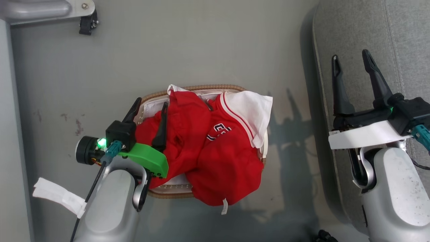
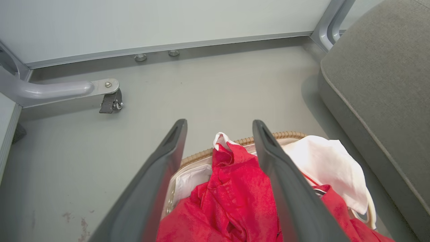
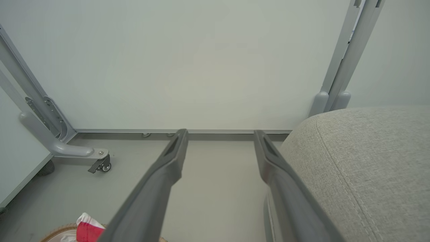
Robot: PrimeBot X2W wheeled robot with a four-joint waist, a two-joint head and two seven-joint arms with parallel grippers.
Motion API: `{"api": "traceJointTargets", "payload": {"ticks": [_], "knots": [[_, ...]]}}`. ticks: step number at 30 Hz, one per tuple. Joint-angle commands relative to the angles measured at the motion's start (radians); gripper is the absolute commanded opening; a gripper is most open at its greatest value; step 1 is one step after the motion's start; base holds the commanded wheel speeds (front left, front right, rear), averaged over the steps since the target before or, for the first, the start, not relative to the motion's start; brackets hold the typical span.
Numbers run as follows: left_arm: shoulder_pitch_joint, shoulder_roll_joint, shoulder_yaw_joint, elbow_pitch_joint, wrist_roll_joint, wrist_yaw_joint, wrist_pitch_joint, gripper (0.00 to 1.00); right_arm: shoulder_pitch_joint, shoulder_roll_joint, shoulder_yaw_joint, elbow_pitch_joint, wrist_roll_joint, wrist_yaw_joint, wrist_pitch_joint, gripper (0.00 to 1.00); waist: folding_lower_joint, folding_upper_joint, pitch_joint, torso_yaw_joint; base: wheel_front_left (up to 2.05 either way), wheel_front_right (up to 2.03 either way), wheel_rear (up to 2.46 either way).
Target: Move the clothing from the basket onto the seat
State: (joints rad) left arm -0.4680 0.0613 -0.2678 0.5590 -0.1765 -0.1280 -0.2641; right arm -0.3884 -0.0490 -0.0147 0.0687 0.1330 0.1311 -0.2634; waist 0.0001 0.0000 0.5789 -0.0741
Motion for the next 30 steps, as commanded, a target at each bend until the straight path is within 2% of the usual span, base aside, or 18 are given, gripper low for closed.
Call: {"api": "traceJointTargets", "payload": {"ticks": [1, 14, 30], "knots": [[-0.033, 0.012, -0.007, 0.009, -0.006, -0.004, -0.001, 1.0, -0.019, -0.004, 0.004, -0.007, 0.01, -0.001, -0.002, 1.0, -0.0001, 0.0, 0.064, -0.015, 0.0, 0.0, 0.0], [-0.167, 0.027, -0.105, 0.121, -0.061, -0.004, -0.001, 1.0, -0.098, -0.004, 0.022, -0.05, 0.0, -0.001, -0.002, 1.0, -0.0001, 0.0, 0.218, -0.035, 0.0, 0.0, 0.0], [-0.301, 0.079, -0.201, 0.28, -0.106, -0.004, -0.001, 1.0, -0.102, -0.004, 0.031, -0.076, 0.018, -0.001, -0.002, 1.0, -0.0001, 0.0, 0.334, -0.084, 0.0, 0.0, 0.0]]}}
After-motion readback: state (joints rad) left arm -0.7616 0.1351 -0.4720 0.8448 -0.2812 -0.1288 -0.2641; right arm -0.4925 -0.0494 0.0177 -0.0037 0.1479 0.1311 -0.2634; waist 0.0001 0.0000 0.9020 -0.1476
